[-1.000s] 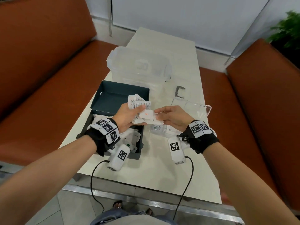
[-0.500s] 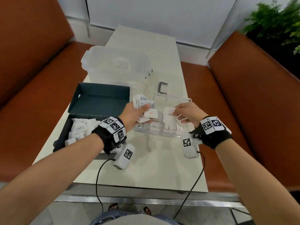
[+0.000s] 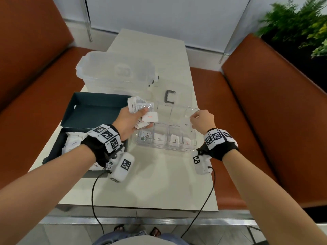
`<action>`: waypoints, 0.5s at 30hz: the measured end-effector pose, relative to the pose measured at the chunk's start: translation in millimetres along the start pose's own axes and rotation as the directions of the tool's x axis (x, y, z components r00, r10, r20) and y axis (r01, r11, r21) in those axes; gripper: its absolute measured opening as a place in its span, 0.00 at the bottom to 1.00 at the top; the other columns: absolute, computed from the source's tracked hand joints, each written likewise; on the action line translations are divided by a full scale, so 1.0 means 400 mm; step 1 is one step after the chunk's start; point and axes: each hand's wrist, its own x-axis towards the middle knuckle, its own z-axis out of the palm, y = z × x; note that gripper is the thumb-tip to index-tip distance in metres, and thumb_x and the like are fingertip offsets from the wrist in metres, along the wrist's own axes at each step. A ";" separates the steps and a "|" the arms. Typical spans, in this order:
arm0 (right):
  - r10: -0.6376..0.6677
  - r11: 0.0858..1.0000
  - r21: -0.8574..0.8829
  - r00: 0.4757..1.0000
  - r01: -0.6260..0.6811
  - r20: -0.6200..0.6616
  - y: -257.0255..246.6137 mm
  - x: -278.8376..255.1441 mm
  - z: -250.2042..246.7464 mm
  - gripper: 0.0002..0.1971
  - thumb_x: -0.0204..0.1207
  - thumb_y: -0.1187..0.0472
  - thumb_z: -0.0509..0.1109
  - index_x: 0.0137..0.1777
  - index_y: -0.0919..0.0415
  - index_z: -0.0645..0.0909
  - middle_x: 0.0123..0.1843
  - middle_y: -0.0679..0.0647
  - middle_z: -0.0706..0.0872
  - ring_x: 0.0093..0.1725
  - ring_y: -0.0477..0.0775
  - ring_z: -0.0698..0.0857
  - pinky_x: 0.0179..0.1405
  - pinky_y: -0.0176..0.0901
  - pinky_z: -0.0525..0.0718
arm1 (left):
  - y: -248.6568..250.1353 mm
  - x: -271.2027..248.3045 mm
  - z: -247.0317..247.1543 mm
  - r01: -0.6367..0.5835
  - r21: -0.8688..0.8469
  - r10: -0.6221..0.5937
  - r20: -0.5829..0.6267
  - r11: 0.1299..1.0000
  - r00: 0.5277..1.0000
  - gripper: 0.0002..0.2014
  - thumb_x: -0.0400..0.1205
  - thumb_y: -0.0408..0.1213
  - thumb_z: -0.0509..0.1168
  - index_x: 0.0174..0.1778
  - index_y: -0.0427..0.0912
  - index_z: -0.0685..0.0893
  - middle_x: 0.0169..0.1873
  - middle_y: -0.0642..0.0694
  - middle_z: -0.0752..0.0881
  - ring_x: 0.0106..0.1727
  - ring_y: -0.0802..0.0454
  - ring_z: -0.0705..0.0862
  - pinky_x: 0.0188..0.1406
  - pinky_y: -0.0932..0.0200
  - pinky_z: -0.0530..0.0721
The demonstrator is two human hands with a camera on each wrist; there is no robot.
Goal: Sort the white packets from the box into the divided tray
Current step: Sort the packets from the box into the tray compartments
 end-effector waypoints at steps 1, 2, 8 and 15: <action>-0.041 0.999 0.028 0.999 0.041 -0.001 -0.023 -0.004 0.002 0.12 0.81 0.65 0.60 0.53 0.68 0.85 0.49 0.65 0.88 0.47 0.60 0.87 0.51 0.48 0.86 | 0.012 0.001 -0.011 -0.016 -0.011 0.016 -0.011 1.000 1.000 0.11 0.83 0.32 0.67 0.60 0.32 0.80 0.55 0.34 0.87 0.51 0.40 0.90 0.36 0.52 0.90; -0.085 0.995 0.055 0.996 0.084 0.004 -0.050 -0.009 0.008 0.11 0.81 0.65 0.61 0.53 0.67 0.85 0.48 0.64 0.88 0.46 0.59 0.87 0.51 0.47 0.86 | 0.024 0.000 -0.022 -0.033 -0.020 0.033 -0.020 0.999 0.999 0.11 0.83 0.32 0.67 0.60 0.33 0.80 0.56 0.34 0.87 0.51 0.40 0.90 0.36 0.52 0.90; -0.182 0.977 -0.085 0.973 0.196 0.144 -0.171 -0.019 0.121 0.11 0.78 0.68 0.61 0.51 0.73 0.84 0.51 0.66 0.87 0.49 0.64 0.87 0.51 0.50 0.87 | 0.054 -0.009 -0.076 -0.076 -0.050 0.072 -0.075 0.996 0.995 0.13 0.83 0.32 0.67 0.62 0.34 0.80 0.58 0.35 0.87 0.54 0.40 0.89 0.34 0.53 0.90; -0.108 0.895 -0.393 0.957 0.211 0.268 -0.150 -0.006 0.202 0.09 0.76 0.65 0.60 0.54 0.64 0.78 0.56 0.62 0.82 0.52 0.64 0.83 0.60 0.53 0.81 | 0.039 -0.027 -0.117 -0.074 -0.065 0.067 -0.105 0.995 0.992 0.15 0.84 0.30 0.66 0.65 0.32 0.79 0.58 0.34 0.87 0.51 0.41 0.90 0.35 0.52 0.90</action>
